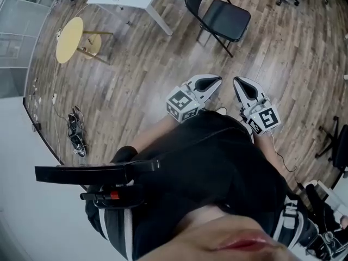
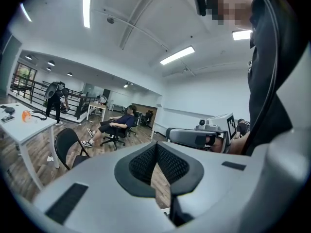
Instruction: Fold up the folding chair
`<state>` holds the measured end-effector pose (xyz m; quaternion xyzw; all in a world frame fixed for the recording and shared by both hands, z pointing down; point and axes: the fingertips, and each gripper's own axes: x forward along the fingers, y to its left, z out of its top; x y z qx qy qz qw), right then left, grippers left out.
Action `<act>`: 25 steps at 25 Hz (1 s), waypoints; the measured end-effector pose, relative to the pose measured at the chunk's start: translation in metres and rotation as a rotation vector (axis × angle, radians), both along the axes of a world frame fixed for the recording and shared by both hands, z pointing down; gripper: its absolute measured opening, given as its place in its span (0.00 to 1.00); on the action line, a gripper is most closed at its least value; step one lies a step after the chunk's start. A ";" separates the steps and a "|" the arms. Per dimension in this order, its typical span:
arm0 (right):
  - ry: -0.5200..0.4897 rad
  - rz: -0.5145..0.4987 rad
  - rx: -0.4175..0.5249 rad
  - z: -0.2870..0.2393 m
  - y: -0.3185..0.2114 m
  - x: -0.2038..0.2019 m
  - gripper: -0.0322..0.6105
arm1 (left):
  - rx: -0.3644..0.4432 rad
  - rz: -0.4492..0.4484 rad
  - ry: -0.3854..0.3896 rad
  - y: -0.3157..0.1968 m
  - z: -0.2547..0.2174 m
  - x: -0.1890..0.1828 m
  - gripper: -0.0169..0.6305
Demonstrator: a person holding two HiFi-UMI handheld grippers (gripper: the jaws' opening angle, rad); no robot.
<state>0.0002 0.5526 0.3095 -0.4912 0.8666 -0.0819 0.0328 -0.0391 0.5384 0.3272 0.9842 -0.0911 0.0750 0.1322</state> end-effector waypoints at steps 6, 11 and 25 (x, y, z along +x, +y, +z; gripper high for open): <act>0.037 0.015 -0.013 0.006 -0.010 -0.010 0.07 | 0.007 -0.020 -0.008 -0.010 -0.001 -0.012 0.04; 0.058 -0.008 -0.034 0.011 -0.029 -0.021 0.07 | 0.005 -0.019 -0.012 -0.032 -0.001 -0.021 0.03; 0.085 0.155 -0.066 -0.004 -0.126 -0.046 0.07 | -0.017 0.095 0.043 -0.140 -0.009 -0.046 0.03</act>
